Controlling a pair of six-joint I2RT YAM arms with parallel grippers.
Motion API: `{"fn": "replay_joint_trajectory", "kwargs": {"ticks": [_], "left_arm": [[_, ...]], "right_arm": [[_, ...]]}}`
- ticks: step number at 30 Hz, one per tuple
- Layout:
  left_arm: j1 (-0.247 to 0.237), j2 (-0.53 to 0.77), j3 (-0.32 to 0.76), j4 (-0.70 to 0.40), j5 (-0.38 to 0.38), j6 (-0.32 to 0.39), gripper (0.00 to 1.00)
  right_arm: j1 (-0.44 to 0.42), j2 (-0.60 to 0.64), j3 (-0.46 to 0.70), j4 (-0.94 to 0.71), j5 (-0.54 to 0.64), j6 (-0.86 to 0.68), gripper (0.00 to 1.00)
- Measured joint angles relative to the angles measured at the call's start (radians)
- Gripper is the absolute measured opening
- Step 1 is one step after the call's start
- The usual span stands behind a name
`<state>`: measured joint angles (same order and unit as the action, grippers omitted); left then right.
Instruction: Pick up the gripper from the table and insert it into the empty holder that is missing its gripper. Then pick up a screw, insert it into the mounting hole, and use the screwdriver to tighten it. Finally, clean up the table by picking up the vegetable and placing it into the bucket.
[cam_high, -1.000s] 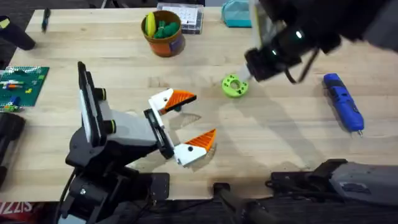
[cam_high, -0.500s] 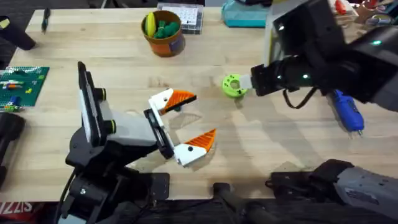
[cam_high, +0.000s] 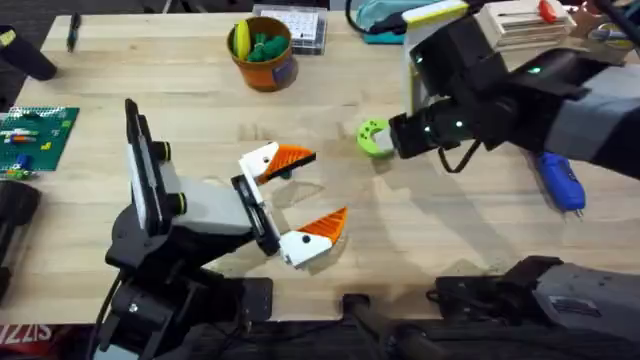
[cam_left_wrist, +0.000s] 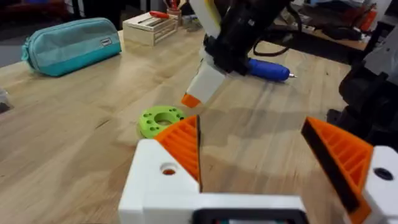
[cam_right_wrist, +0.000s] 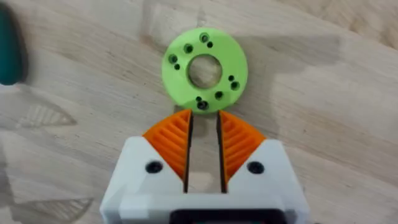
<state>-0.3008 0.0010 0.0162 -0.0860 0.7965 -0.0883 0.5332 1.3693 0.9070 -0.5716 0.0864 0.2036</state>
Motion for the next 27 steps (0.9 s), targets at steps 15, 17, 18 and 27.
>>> {"fn": "replay_joint_trajectory", "kwargs": {"ticks": [15, 17, 18, 27], "left_arm": [[0.000, 0.000, 0.000, 0.000, 0.000, 0.000, 0.986], [0.000, 0.000, 0.000, 0.000, 0.000, 0.000, 0.986], [0.000, 0.000, 0.000, 0.000, 0.000, 0.000, 0.986], [0.000, 0.000, 0.000, 0.000, 0.000, 0.000, 0.986]], "right_arm": [[0.077, 0.075, -0.001, -0.033, 0.078, -0.014, 0.274], [0.095, 0.065, -0.003, -0.076, 0.079, 0.000, 0.274], [0.105, 0.054, -0.004, -0.089, 0.080, 0.004, 0.274], [0.158, -0.084, -0.036, -0.126, 0.084, 0.065, 0.274]]}}
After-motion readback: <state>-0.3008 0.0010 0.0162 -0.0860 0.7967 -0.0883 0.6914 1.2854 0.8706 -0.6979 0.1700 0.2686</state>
